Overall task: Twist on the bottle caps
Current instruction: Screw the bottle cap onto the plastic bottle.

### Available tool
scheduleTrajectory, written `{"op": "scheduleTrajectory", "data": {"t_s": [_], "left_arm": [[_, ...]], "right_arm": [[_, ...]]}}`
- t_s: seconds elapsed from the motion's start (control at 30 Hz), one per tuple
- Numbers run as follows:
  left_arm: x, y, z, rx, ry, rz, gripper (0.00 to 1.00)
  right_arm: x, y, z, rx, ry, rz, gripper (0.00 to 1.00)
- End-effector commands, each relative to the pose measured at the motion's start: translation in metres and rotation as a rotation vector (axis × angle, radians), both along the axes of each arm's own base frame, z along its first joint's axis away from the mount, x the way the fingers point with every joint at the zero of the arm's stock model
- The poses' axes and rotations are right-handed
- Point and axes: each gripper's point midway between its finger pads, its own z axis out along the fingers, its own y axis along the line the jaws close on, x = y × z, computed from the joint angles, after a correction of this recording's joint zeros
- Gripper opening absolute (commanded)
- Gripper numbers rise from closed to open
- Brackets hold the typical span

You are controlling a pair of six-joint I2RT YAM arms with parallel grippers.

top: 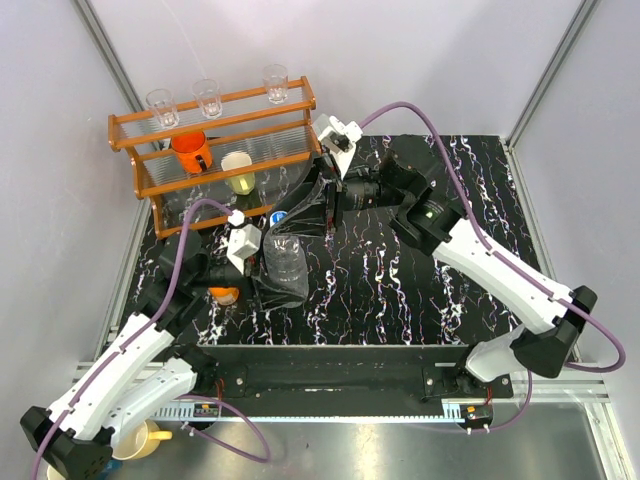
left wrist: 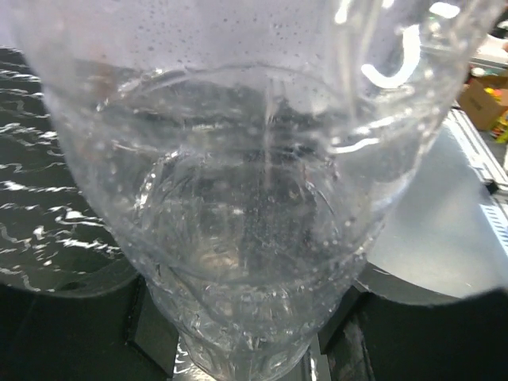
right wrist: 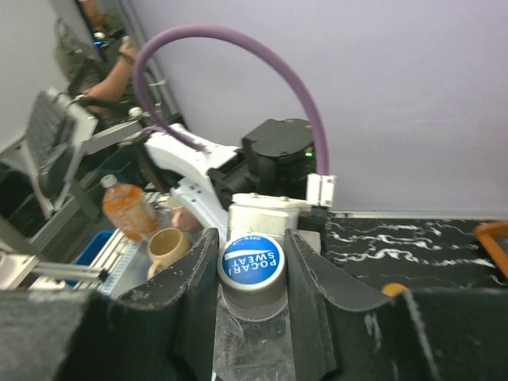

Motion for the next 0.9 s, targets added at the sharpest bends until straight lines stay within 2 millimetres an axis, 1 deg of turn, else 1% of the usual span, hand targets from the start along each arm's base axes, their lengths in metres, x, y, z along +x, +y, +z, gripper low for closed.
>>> {"op": "scheduleTrajectory", "data": {"t_s": [0.0, 0.03, 0.07, 0.1, 0.13, 0.17, 0.2, 0.23, 0.27, 0.3, 0.33, 0.37, 0.4, 0.43, 0.47, 0.5, 0.53, 0.57, 0.6, 0.63, 0.67, 0.7, 0.73, 0.77, 0.8, 0.83, 0.87], "left_arm": [[0.053, 0.012, 0.029, -0.023, -0.175, 0.309, 0.0], [0.06, 0.015, 0.028, -0.009, -0.198, 0.348, 0.0], [0.066, 0.017, 0.022, 0.015, -0.19, 0.38, 0.0], [0.074, 0.021, 0.022, 0.025, -0.197, 0.43, 0.0], [0.078, 0.024, 0.021, 0.037, -0.222, 0.453, 0.0], [0.081, 0.026, 0.019, 0.046, -0.222, 0.474, 0.0], [0.087, 0.029, 0.018, 0.054, -0.226, 0.512, 0.0], [0.09, 0.031, 0.014, 0.064, -0.224, 0.531, 0.0], [0.092, 0.033, 0.014, 0.065, -0.224, 0.549, 0.0], [0.096, 0.036, 0.013, 0.069, -0.224, 0.575, 0.0], [0.097, 0.036, 0.01, 0.072, -0.218, 0.579, 0.0], [0.096, 0.036, 0.01, 0.072, -0.212, 0.579, 0.0], [0.093, 0.035, 0.009, 0.069, -0.203, 0.563, 0.0], [0.091, 0.034, 0.009, 0.065, -0.202, 0.554, 0.0], [0.09, 0.033, 0.008, 0.064, -0.195, 0.545, 0.0], [0.089, 0.033, 0.008, 0.062, -0.191, 0.54, 0.0], [0.087, 0.032, 0.008, 0.061, -0.188, 0.534, 0.0], [0.086, 0.032, 0.009, 0.057, -0.191, 0.53, 0.0], [0.085, 0.031, 0.008, 0.058, -0.186, 0.52, 0.0], [0.083, 0.031, 0.009, 0.055, -0.188, 0.514, 0.0], [0.08, 0.03, 0.009, 0.052, -0.187, 0.499, 0.0], [0.078, 0.029, 0.008, 0.05, -0.187, 0.487, 0.0], [0.075, 0.029, 0.008, 0.048, -0.188, 0.475, 0.0], [0.068, 0.025, 0.006, 0.044, -0.189, 0.431, 0.0], [0.062, 0.023, 0.008, 0.028, -0.166, 0.401, 0.0], [0.056, 0.021, 0.012, 0.01, -0.169, 0.367, 0.0], [0.04, 0.016, 0.011, -0.005, -0.145, 0.279, 0.0]], "right_arm": [[0.021, -0.006, -0.013, -0.081, 0.042, -0.194, 0.05], [0.034, -0.006, -0.02, -0.111, 0.069, -0.27, 0.05], [0.04, -0.006, -0.024, -0.126, 0.077, -0.316, 0.05], [0.044, -0.005, -0.028, -0.143, 0.06, -0.358, 0.04], [0.059, -0.007, -0.039, -0.193, 0.075, -0.463, 0.04], [0.064, -0.005, -0.044, -0.218, 0.073, -0.517, 0.03], [0.065, -0.002, -0.048, -0.236, 0.07, -0.559, 0.03], [0.08, -0.006, -0.054, -0.26, 0.081, -0.671, 0.01], [0.087, -0.005, -0.06, -0.274, 0.088, -0.731, 0.0], [0.082, 0.002, -0.063, -0.281, 0.095, -0.765, 0.0], [0.095, -0.003, -0.065, -0.281, 0.1, -0.88, 0.01], [0.099, 0.0, -0.07, -0.289, 0.102, -0.922, 0.0], [0.1, 0.003, -0.069, -0.274, 0.104, -0.959, 0.01], [0.103, 0.006, -0.073, -0.276, 0.105, -1.013, 0.01], [0.102, 0.009, -0.072, -0.274, 0.104, -1.031, 0.01], [0.103, 0.011, -0.066, -0.259, 0.107, -1.057, 0.01], [0.104, 0.015, -0.069, -0.265, 0.107, -1.085, 0.02], [0.105, 0.017, -0.067, -0.255, 0.12, -1.09, 0.08], [0.103, 0.017, -0.06, -0.239, 0.128, -1.083, 0.15], [0.101, 0.017, -0.054, -0.225, 0.136, -1.075, 0.24], [0.099, 0.016, -0.048, -0.207, 0.142, -1.063, 0.4], [0.094, 0.018, -0.04, -0.175, 0.142, -1.03, 0.52], [0.087, 0.008, -0.021, -0.115, 0.15, -1.006, 0.64], [0.083, 0.005, -0.011, -0.077, 0.131, -0.971, 0.75], [0.068, 0.01, -0.002, -0.024, 0.1, -0.869, 0.92], [0.055, -0.003, 0.019, 0.035, 0.07, -0.821, 0.98], [0.049, -0.009, 0.026, 0.054, 0.017, -0.793, 1.0]]}}
